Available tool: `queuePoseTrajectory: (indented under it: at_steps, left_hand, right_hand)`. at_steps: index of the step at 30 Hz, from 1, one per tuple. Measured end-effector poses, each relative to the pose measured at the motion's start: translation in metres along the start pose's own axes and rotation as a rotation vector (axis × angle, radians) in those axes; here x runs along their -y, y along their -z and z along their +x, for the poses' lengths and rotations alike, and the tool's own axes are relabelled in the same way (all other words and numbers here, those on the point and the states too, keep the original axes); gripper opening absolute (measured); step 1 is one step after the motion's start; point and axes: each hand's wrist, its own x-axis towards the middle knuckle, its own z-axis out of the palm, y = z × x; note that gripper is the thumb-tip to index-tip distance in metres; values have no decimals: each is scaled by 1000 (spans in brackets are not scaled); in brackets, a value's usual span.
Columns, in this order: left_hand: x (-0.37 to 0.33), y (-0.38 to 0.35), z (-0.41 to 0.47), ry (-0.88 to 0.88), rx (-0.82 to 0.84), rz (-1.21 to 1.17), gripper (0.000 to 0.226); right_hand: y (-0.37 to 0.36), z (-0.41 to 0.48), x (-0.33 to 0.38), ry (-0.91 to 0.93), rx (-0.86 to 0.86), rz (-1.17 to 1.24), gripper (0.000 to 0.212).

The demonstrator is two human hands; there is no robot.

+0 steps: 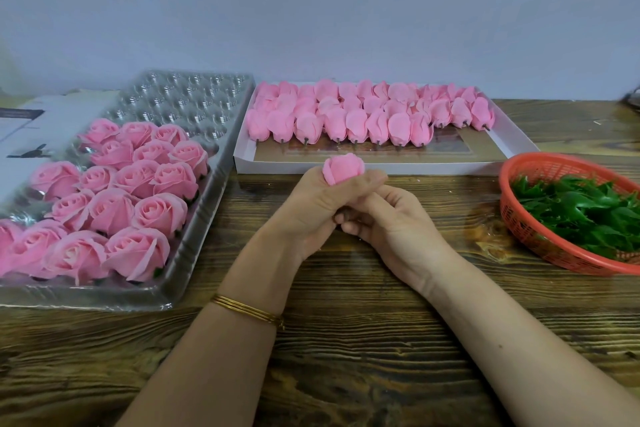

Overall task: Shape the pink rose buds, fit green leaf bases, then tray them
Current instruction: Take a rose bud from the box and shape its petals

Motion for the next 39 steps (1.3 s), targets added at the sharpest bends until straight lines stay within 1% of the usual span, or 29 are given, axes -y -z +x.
queuePoseTrajectory:
  at_steps: [2,4,5,8,11,14,18,20,22,23,24,26,28,30,31,33,34,36,37,38,39]
  left_hand:
    - [-1,4,-1,6,46,-5,54]
    - [-3,7,-1,12,102,6,37]
    - [-3,8,-2,15,130,17,32]
    - [-5,12,-4,19,195,31,46]
    - [-5,13,-4,10,219,35,47]
    - [-4,13,-4,16,196,55,47]
    - [-2,12,-3,17,149,36,35]
    - [-1,11,-2,26,114,37,39]
    - [1,9,-1,18,68,54,50]
    - [1,8,-1,8,48,71,51]
    - [2,8,0,-6,28,87,48]
    - [2,8,1,-31,-16,96,41]
    - [4,8,4,-66,-68,100,42]
    - [7,9,6,-104,-100,153,30]
    - [8,9,7,-120,-113,202,22]
    - [11,9,7,-140,-127,295,15]
    - [12,9,8,-141,-110,321,12]
    - [13,7,8,-134,-56,358,3]
    - [14,5,9,-129,-37,390,3]
    - [15,5,9,-124,-22,426,8]
    - [16,4,10,-119,-4,455,11]
  right_hand:
    - [0,0,2,-23,17,33,15]
    - [0,0,3,-47,27,54,15]
    - [0,0,3,-56,32,58,16]
    - [0,0,4,-84,59,82,17]
    - [1,0,6,-110,87,111,21]
    - [3,0,6,-123,100,125,16]
    - [3,0,7,-141,106,145,19]
    - [3,1,8,-162,97,165,18]
    - [5,2,9,-187,86,191,22]
    - [6,2,9,-194,72,197,24]
    - [7,2,8,-195,47,195,24]
    - [9,3,7,-169,-36,156,19]
    - [11,4,6,-94,-130,70,21]
    - [12,4,5,0,-193,9,23]
    - [13,4,5,46,-207,-6,21]
    - [16,4,5,109,-225,-24,14]
    - [16,4,5,121,-230,-33,16]
    - [16,3,6,121,-216,-49,33]
    - [15,2,7,117,-198,-54,41]
    - [14,1,7,115,-179,-65,45]
    - [12,1,8,111,-167,-84,46]
